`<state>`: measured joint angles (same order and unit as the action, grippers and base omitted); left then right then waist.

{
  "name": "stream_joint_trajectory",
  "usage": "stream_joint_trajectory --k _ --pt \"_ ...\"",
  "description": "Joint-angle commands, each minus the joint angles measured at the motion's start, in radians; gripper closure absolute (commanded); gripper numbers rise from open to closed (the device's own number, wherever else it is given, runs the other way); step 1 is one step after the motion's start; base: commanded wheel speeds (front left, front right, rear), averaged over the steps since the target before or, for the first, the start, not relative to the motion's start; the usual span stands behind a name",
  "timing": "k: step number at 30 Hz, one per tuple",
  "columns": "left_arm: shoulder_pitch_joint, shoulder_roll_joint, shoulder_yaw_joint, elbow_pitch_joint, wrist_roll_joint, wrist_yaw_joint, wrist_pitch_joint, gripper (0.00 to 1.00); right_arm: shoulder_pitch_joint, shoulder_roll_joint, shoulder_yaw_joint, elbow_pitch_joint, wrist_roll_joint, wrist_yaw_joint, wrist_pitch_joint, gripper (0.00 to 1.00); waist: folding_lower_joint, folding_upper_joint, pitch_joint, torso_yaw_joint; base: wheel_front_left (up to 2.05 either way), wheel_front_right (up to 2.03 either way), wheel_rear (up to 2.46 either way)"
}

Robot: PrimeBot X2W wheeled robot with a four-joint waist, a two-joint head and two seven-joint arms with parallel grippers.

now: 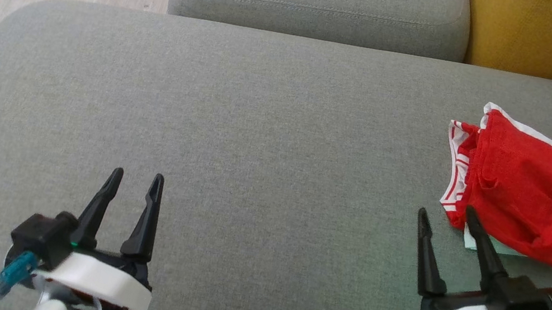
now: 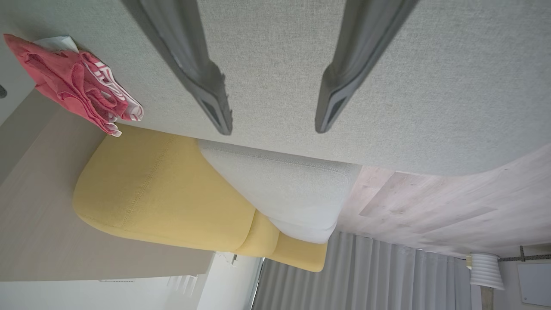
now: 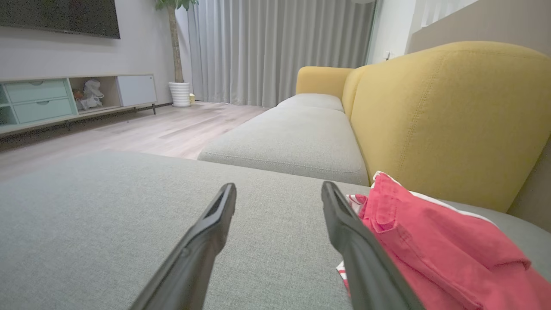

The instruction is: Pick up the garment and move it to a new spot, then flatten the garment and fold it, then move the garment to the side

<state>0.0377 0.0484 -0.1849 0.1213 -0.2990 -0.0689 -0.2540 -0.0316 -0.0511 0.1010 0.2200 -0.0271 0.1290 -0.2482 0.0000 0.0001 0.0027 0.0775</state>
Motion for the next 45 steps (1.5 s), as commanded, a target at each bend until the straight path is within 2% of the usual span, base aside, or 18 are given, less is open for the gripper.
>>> stream_joint_trajectory --k 1,7,13,25,42,43,45 --pt "-0.029 0.002 0.034 -0.045 0.015 0.006 -0.008 0.0 -0.023 0.001 0.014 -0.035 0.029 0.002 -0.013 0.0 0.0 -0.0001 -0.001 -0.001 0.0 0.0 0.0" --pt "-0.023 0.002 0.036 -0.052 0.057 0.025 -0.008 0.0 -0.015 0.001 0.019 0.002 0.145 0.002 -0.013 0.0 0.0 -0.0001 -0.003 -0.01 0.0 0.0 0.0" --pt "-0.02 0.002 0.039 -0.043 0.05 0.022 -0.008 0.0 -0.019 0.001 0.026 0.017 0.191 0.002 -0.013 0.0 0.0 -0.0001 -0.002 -0.02 0.0 0.0 0.0" --pt "-0.014 0.002 0.052 -0.048 0.051 -0.011 -0.008 0.0 -0.018 0.001 0.037 0.012 0.21 0.002 -0.013 0.0 0.0 -0.0001 0.0 -0.031 0.0 0.0 0.0" --pt "-0.007 0.002 0.057 -0.039 0.015 -0.025 -0.008 0.0 -0.017 0.001 0.039 0.017 0.209 0.002 -0.014 0.0 0.0 -0.0001 -0.004 -0.027 0.0 0.0 0.0" --pt "0.022 0.0 0.016 -0.013 0.015 -0.021 0.0 1.0 0.003 0.001 0.016 0.047 0.204 0.0 0.0 1.0 0.0 -0.0001 -0.004 -0.027 0.0 0.0 0.0" --pt "0.026 0.0 0.01 0.018 0.014 -0.02 0.002 1.0 0.008 0.001 0.018 0.074 0.204 0.0 0.002 1.0 0.0 -0.0001 -0.005 -0.027 0.0 0.0 0.0"
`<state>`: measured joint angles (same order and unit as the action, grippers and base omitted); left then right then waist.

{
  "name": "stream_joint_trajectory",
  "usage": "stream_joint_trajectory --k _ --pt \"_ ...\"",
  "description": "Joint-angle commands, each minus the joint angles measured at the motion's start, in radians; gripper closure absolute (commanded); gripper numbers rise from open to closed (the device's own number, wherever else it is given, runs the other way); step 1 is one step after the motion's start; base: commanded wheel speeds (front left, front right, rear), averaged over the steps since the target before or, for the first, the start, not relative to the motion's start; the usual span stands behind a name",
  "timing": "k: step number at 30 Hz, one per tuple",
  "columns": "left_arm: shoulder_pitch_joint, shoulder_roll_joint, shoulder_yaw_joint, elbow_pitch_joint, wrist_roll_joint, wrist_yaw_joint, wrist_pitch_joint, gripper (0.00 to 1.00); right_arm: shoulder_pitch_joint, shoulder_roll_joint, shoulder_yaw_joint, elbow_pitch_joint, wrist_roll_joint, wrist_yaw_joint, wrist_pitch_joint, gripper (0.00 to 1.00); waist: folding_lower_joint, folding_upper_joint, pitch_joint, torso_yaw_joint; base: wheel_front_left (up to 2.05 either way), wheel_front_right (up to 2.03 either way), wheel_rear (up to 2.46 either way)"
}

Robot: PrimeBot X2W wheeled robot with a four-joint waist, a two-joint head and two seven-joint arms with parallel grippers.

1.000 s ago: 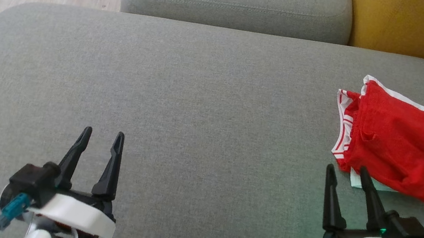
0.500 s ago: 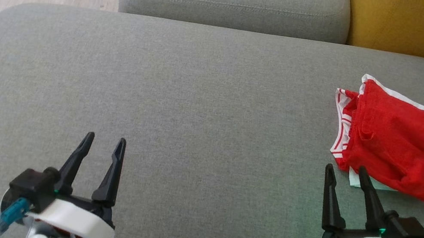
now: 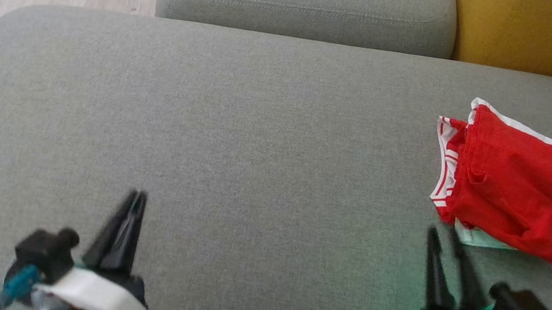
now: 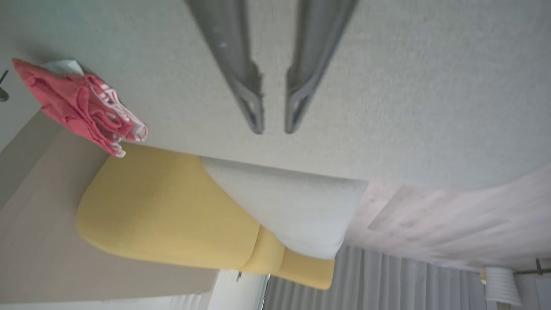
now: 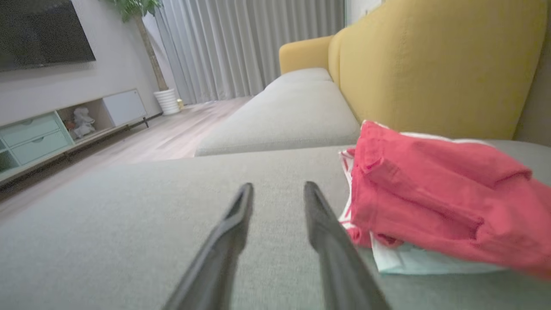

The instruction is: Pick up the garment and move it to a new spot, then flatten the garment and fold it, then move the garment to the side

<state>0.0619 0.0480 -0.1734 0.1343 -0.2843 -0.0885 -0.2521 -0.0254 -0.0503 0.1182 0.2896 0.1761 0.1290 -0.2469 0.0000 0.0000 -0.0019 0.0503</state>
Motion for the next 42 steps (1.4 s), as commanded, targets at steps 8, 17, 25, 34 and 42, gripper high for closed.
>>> stream_joint_trajectory --k 8,17,25,34,42 --pt "-0.006 0.004 0.01 0.013 -0.087 -0.002 0.018 1.0 0.001 -0.005 -0.006 0.002 0.095 0.0 0.016 1.0 0.0 0.0 0.0 -0.003 0.0 0.0 0.0" --pt "-0.018 0.008 0.023 0.022 -0.177 -0.005 0.038 1.0 -0.006 -0.01 -0.015 0.001 0.193 0.0 0.035 1.0 0.0 0.0 0.001 -0.006 0.0 0.0 0.0" --pt "-0.029 0.012 0.037 0.031 -0.266 -0.008 0.057 1.0 -0.012 -0.014 -0.024 -0.003 0.289 0.0 0.053 1.0 0.0 0.0 0.001 -0.01 0.0 0.0 0.0" --pt "-0.043 0.015 0.055 0.038 -0.375 -0.011 0.083 1.0 -0.018 -0.018 -0.037 -0.007 0.408 0.0 0.078 1.0 0.0 0.0 0.001 -0.014 0.0 0.0 0.0" --pt "-0.054 0.017 0.071 0.044 -0.462 -0.014 0.104 1.0 -0.023 -0.02 -0.049 -0.011 0.502 0.001 0.098 1.0 0.0 0.0 0.002 -0.017 0.0 0.0 0.0"
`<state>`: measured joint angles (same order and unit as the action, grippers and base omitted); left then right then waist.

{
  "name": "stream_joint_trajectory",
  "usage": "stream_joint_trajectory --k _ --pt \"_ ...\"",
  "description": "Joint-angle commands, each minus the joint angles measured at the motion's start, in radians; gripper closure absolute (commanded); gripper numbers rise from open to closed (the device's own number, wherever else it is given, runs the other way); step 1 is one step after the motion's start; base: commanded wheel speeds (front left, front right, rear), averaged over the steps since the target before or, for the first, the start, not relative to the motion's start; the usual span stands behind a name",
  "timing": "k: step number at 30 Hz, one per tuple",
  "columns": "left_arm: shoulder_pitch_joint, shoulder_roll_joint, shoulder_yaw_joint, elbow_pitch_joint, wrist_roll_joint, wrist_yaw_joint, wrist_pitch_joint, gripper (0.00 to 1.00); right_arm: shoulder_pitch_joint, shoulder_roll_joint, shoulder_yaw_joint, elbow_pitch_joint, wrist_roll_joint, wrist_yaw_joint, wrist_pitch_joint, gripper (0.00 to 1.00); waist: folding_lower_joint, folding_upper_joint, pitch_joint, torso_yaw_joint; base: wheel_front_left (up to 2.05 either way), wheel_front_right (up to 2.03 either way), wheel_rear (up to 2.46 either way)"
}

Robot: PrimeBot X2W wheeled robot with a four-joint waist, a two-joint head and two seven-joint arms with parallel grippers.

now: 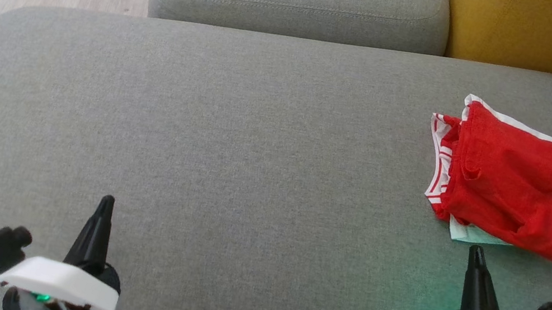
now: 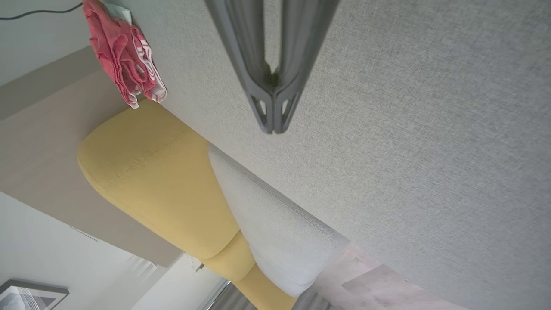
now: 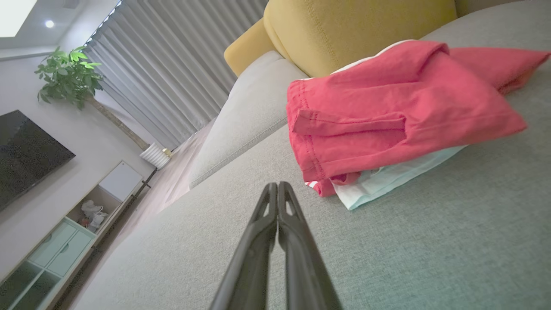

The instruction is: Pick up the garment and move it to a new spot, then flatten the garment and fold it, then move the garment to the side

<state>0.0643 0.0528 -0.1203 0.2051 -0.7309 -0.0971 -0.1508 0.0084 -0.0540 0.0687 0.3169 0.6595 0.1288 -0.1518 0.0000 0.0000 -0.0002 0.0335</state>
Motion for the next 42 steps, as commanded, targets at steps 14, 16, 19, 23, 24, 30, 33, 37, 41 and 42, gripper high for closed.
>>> stream_joint_trajectory --k 14,16,19,23,24,30,33,37,41,42 --pt "-0.073 0.015 0.045 -0.017 -0.156 -0.01 0.038 1.0 -0.066 -0.019 -0.02 -0.044 0.171 0.001 0.037 1.0 0.0 0.0 0.001 -0.005 0.0 0.0 0.0" --pt "-0.076 0.016 0.049 -0.016 -0.178 -0.011 0.043 1.0 -0.067 -0.02 -0.023 -0.045 0.194 0.001 0.043 1.0 0.0 0.0 0.001 -0.006 0.0 0.0 0.0" --pt "-0.08 0.016 0.056 -0.013 -0.21 -0.012 0.052 1.0 -0.069 -0.02 -0.028 -0.046 0.229 0.001 0.051 1.0 0.0 0.0 0.001 -0.007 0.0 0.0 0.0" --pt "-0.086 0.016 0.064 -0.01 -0.253 -0.013 0.063 1.0 -0.072 -0.021 -0.035 -0.048 0.276 0.001 0.062 1.0 0.0 0.0 0.001 -0.009 0.0 0.0 0.0" --pt "-0.087 0.017 0.066 -0.009 -0.263 -0.013 0.066 1.0 -0.072 -0.021 -0.037 -0.048 0.287 0.001 0.064 1.0 0.0 0.0 0.001 -0.009 0.0 0.0 0.0" --pt "-0.095 0.017 0.08 -0.005 -0.327 -0.015 0.083 1.0 -0.076 -0.021 -0.047 -0.051 0.357 0.001 0.081 1.0 0.0 0.0 0.001 -0.012 0.0 0.0 0.0" --pt "-0.099 0.017 0.086 -0.002 -0.359 -0.016 0.091 1.0 -0.078 -0.021 -0.052 -0.052 0.391 0.001 0.09 1.0 0.0 0.0 0.001 -0.013 0.0 0.0 0.0" --pt "-0.105 0.018 0.095 0.001 -0.402 -0.018 0.103 1.0 -0.081 -0.022 -0.059 -0.054 0.437 0.001 0.101 1.0 0.0 0.0 0.001 -0.015 0.0 0.0 0.0" --pt "-0.11 0.018 0.105 0.004 -0.444 -0.019 0.114 1.0 -0.084 -0.022 -0.067 -0.056 0.483 0.001 0.112 1.0 0.0 0.0 0.002 -0.016 0.0 0.0 0.0" --pt "-0.112 0.018 0.107 0.005 -0.455 -0.019 0.117 1.0 -0.084 -0.022 -0.068 -0.056 0.494 0.001 0.115 1.0 0.0 0.0 0.002 -0.017 0.0 0.0 0.0"
